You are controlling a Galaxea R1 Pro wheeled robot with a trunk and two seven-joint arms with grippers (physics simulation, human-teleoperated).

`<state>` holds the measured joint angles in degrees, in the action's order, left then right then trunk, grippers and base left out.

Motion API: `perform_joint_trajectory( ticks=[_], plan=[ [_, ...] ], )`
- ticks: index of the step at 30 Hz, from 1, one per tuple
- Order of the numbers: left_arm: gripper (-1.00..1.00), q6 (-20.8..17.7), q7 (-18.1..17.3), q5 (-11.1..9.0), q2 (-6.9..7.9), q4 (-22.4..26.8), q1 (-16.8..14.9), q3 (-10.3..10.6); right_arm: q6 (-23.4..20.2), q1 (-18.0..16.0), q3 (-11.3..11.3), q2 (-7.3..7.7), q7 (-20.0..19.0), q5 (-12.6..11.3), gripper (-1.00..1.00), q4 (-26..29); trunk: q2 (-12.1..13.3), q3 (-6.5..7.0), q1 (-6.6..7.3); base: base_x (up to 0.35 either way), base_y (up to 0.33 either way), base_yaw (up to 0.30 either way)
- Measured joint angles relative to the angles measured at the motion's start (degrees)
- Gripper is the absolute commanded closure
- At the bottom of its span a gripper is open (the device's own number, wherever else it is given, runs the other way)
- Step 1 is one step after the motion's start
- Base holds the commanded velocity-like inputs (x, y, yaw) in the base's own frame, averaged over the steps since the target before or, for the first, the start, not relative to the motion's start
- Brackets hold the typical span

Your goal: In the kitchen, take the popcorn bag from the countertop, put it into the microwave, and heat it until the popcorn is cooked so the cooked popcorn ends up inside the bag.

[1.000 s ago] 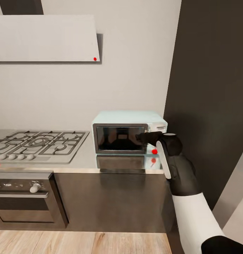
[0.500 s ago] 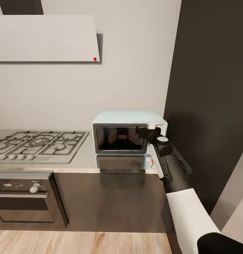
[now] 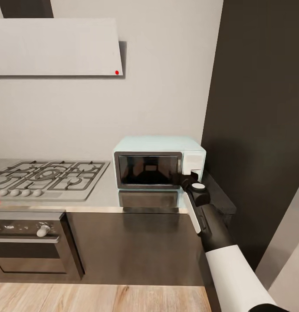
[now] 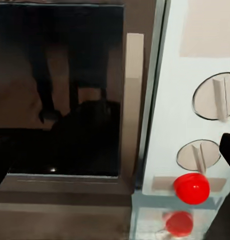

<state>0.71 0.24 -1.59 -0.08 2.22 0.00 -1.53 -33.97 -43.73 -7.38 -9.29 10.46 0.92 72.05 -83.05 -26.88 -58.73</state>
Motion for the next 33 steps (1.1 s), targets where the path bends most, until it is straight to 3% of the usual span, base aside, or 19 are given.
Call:
perform_joint_trajectory(
  ticks=[11,16,17,18,25,33],
  plan=[
    [-1.0,0.0,0.0,-0.1,0.0,0.0,0.0,-0.1,1.4,3.0,0.0,0.19,-0.1,-0.2,-1.0,-3.6,0.0,0.0,0.0,0.0,0.0,0.0],
    [-1.0,0.0,0.0,-0.1,0.0,0.0,0.0,-0.1,3.0,3.0,0.0,1.26,-0.1,-0.4,-1.0,-4.9,0.0,0.0,0.0,0.0,0.0,0.0],
    [-1.0,0.0,0.0,-0.1,0.0,0.0,0.0,-0.1,12.8,3.0,0.0,1.31,-0.2,-0.3,-1.0,-4.9,0.0,0.0,0.0,0.0,0.0,0.0],
    [-1.0,0.0,0.0,-0.1,0.0,0.0,0.0,-0.1,13.4,3.0,0.0,1.33,-0.1,-0.2,-1.0,-4.9,0.0,0.0,0.0,0.0,0.0,0.0],
    [-1.0,4.0,0.1,-0.1,0.0,-0.1,0.0,-0.1,13.4,3.0,0.0,1.41,-0.1,0.3,-1.0,-4.9,0.0,0.0,0.0,0.0,0.0,0.0],
    [-1.0,4.2,0.2,-0.2,0.03,-0.1,0.0,-0.1,13.1,3.0,0.0,1.46,-0.1,0.5,-1.0,-4.9,0.0,0.0,0.03,0.134,0.0,0.0]
  ],
)
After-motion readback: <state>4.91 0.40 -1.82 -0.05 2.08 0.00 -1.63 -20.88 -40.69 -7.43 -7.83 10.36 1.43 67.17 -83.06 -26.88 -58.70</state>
